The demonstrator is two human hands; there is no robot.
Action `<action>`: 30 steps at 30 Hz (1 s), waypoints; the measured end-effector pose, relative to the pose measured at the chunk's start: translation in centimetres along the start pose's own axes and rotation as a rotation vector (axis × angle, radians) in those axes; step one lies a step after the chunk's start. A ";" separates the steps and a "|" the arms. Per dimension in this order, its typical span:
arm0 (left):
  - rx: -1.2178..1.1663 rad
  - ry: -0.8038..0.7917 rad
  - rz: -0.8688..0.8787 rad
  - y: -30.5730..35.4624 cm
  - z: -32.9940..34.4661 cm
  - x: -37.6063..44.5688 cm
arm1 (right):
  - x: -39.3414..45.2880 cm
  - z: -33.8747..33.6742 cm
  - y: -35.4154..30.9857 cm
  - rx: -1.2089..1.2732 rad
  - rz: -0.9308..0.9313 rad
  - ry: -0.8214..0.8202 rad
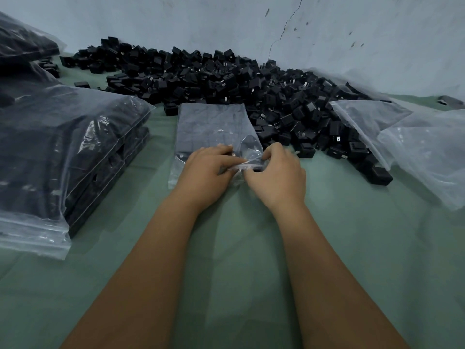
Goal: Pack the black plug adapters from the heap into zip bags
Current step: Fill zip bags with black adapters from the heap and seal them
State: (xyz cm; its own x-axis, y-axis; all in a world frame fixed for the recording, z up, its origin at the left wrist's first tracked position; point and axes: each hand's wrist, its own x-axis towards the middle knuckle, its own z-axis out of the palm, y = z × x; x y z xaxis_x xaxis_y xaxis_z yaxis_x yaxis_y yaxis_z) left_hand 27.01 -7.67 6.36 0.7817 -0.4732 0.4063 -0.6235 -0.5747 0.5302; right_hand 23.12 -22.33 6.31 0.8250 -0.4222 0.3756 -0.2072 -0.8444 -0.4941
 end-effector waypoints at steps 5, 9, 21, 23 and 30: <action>-0.074 0.027 0.027 -0.2 -0.1 -0.1 | 0.1 0.0 0.2 0.019 -0.022 0.015; -0.035 0.007 0.011 -0.1 0.0 -0.1 | 0.5 0.1 0.4 -0.004 0.012 0.055; -0.013 -0.011 -0.014 -0.1 -0.1 0.0 | 1.6 0.7 1.0 0.033 0.171 0.004; -0.013 -0.009 -0.017 -0.1 0.0 0.0 | 2.0 0.7 0.8 -0.017 0.171 -0.027; 0.036 -0.026 -0.007 -0.3 0.0 0.1 | 2.1 0.9 0.3 -0.087 0.174 -0.049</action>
State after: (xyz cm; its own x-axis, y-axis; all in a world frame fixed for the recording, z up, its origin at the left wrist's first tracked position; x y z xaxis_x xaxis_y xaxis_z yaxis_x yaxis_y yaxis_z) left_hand 27.30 -7.57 6.27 0.7854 -0.4860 0.3833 -0.6188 -0.6014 0.5054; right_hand 25.25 -23.15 6.27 0.7972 -0.5492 0.2507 -0.3917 -0.7866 -0.4774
